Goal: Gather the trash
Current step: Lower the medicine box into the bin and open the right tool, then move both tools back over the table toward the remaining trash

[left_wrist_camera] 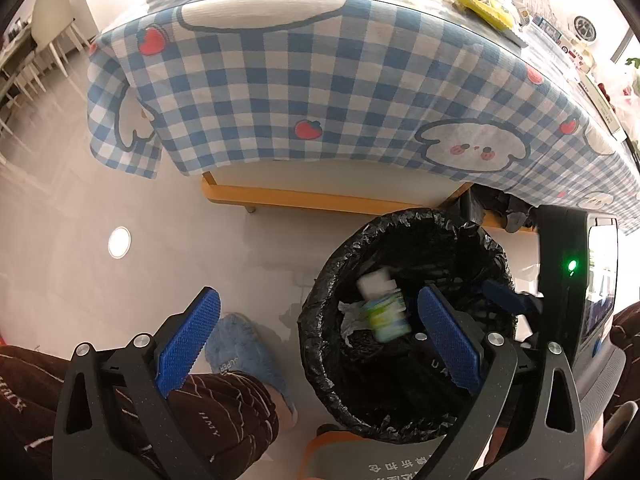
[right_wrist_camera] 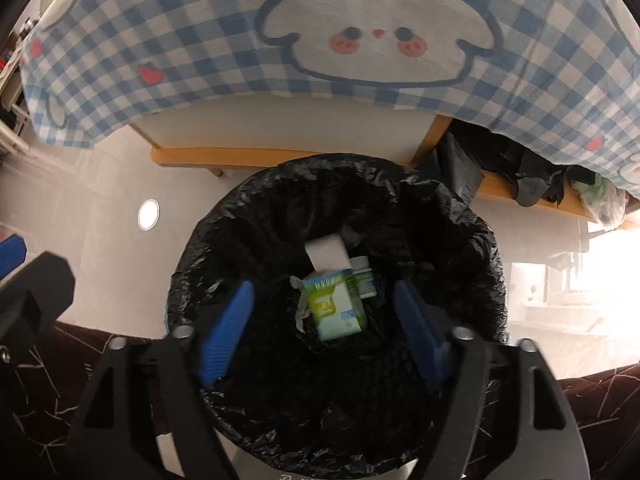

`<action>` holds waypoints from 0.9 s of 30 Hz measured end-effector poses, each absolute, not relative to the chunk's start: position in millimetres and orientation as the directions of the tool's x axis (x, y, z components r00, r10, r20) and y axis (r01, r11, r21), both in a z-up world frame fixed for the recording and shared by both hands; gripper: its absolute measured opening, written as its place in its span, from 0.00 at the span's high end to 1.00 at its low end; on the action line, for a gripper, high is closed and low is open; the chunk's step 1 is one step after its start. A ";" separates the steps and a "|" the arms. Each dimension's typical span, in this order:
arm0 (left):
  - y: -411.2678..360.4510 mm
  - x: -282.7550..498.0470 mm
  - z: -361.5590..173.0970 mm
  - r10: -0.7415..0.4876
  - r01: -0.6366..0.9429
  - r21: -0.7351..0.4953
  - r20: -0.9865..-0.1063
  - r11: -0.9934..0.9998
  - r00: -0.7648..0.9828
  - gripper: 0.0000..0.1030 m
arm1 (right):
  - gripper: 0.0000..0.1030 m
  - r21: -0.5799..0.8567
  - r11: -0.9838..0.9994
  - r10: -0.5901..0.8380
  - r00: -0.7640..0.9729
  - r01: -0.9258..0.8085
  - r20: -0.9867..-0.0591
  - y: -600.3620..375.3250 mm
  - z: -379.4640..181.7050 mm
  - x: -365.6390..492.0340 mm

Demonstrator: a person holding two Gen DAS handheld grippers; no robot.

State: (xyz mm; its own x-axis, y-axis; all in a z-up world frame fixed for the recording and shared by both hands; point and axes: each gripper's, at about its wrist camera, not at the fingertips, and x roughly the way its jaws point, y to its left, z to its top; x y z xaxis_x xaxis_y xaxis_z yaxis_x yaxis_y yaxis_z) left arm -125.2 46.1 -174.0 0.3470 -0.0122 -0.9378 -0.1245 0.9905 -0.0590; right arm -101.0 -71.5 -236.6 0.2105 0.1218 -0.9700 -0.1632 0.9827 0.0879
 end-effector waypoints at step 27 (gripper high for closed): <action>8.1 -102.0 -127.5 -0.017 -0.037 -0.037 -0.904 0.999 0.427 0.06 | 0.08 -0.003 0.999 0.017 0.436 -0.045 -0.900 -177.1 -118.0 -86.7</action>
